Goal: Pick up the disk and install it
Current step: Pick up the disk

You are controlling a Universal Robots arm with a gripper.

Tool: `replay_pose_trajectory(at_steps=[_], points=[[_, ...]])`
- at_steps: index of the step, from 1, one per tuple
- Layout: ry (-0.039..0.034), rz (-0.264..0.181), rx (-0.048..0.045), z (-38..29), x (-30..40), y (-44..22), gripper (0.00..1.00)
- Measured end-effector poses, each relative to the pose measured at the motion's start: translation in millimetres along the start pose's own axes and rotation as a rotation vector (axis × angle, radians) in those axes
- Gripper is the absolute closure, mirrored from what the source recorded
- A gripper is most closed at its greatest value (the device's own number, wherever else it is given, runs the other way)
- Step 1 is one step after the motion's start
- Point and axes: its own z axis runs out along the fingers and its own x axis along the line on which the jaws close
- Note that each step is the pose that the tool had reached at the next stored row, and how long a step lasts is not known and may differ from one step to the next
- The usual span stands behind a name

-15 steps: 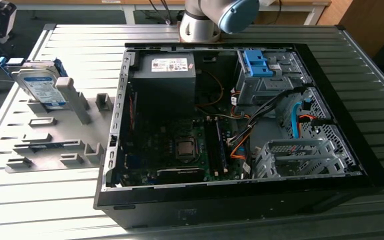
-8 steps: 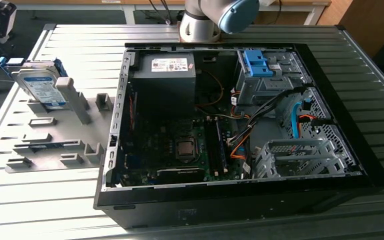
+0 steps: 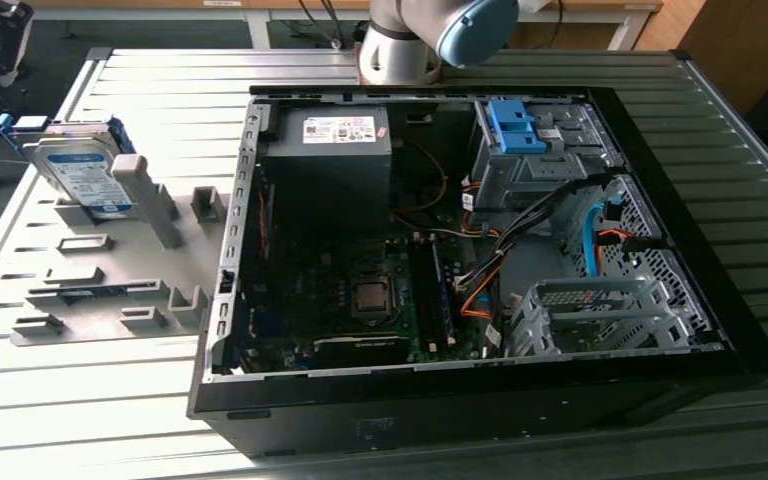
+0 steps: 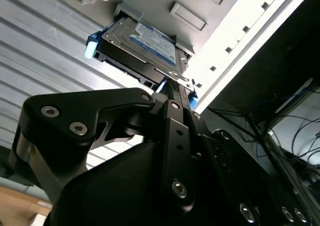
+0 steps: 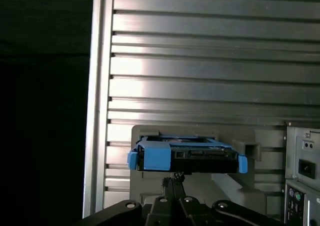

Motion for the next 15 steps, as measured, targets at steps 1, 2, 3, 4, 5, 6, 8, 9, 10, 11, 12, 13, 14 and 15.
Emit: replay_pose_trajectory(at_steps=[1, 2, 3, 4, 5, 6, 8, 9, 10, 11, 12, 13, 14, 15], points=[[0.0007, -0.012, 0.003, -0.1, 0.0, 0.0, 0.89], [0.0011, -0.022, 0.0061, 0.0, 0.0, 0.0, 0.89], [0.0016, -0.029, 0.0091, 0.0, 0.1, 0.0, 0.89], [0.002, -0.031, 0.013, -0.1, 0.0, 0.0, 0.89], [0.0019, -0.032, 0.0139, 0.0, 0.1, 0.0, 0.89], [0.002, -0.032, 0.0141, 0.0, 0.1, 0.0, 0.89], [0.0024, -0.032, 0.0241, 0.0, 0.0, 0.0, 0.89], [0.0026, -0.032, 0.0243, 0.0, 0.0, 0.0, 0.89], [0.0026, -0.032, 0.0245, 0.0, 0.1, 0.0, 0.89], [0.0025, -0.032, 0.0247, 0.0, 0.1, 0.0, 0.89], [0.0025, -0.032, 0.0248, 0.0, 0.1, 0.0, 0.89], [0.0026, -0.032, 0.025, 0.0, 0.1, 0.0, 0.89], [0.0026, -0.032, 0.0251, 0.0, 0.0, 0.0, 0.89], [0.0026, -0.032, 0.0253, 0.0, 0.0, 0.0, 0.89]])
